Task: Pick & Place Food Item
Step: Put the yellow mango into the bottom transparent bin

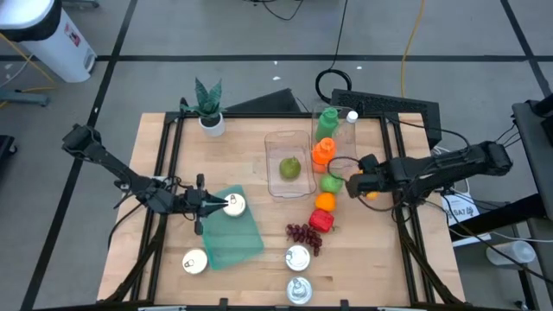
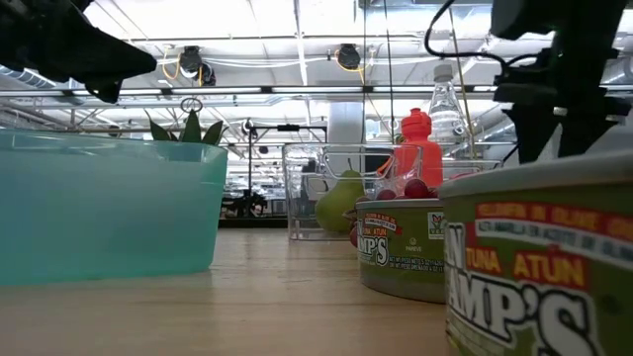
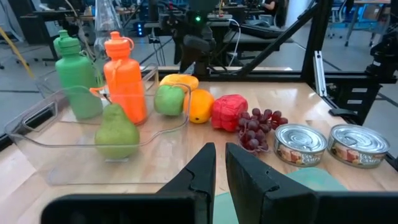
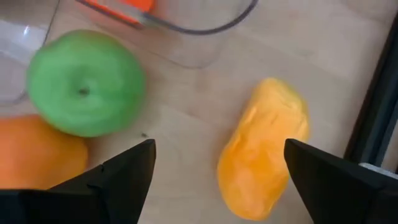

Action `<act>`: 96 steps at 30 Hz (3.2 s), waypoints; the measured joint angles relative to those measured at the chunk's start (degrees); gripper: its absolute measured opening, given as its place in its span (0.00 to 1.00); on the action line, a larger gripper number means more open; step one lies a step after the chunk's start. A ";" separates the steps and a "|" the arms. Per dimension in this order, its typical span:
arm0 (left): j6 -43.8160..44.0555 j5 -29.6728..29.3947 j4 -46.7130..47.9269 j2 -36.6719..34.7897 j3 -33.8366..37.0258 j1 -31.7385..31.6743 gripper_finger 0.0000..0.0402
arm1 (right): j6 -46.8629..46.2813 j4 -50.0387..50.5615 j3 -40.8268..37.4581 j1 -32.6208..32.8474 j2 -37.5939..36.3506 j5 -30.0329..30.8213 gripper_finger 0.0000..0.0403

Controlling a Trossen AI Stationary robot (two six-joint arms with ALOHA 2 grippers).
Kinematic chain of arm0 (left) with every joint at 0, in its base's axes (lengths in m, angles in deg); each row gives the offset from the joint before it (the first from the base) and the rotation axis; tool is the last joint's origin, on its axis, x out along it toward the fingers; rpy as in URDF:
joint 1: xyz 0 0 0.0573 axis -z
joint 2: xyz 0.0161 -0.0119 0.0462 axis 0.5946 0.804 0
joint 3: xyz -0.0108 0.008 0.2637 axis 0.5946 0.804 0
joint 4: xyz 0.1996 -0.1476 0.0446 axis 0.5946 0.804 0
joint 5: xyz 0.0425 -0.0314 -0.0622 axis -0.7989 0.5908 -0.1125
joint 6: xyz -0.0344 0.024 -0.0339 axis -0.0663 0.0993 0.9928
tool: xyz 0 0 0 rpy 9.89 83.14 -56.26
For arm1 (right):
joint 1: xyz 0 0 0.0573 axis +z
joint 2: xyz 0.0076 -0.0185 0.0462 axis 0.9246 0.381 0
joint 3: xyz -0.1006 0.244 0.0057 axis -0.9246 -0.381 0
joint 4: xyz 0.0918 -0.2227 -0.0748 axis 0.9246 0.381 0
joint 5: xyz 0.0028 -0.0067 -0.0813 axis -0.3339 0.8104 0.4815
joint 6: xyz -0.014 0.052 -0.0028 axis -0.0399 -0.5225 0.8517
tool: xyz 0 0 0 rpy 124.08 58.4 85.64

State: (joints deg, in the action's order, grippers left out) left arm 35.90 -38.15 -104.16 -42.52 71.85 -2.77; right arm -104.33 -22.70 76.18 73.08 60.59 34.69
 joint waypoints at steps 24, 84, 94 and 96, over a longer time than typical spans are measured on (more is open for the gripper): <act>0.31 -0.09 -0.04 0.00 0.00 0.00 0.12 | 5.12 -22.62 -19.30 -10.79 2.18 -13.09 0.75; -0.22 -0.01 -2.93 0.00 0.04 0.00 0.12 | 64.43 -76.67 8.49 -7.54 27.62 -9.17 0.55; -0.28 -0.02 -2.86 0.00 0.04 0.00 0.12 | 61.97 -77.39 8.46 -9.03 34.85 -12.26 0.56; -0.54 -0.02 -2.86 0.00 0.04 0.00 0.12 | 61.88 -77.57 8.46 -9.34 35.49 -12.30 0.56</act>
State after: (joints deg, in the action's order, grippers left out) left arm 35.36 -38.17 -107.02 -42.52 71.90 -2.77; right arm -42.45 -100.27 84.64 63.74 96.09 22.39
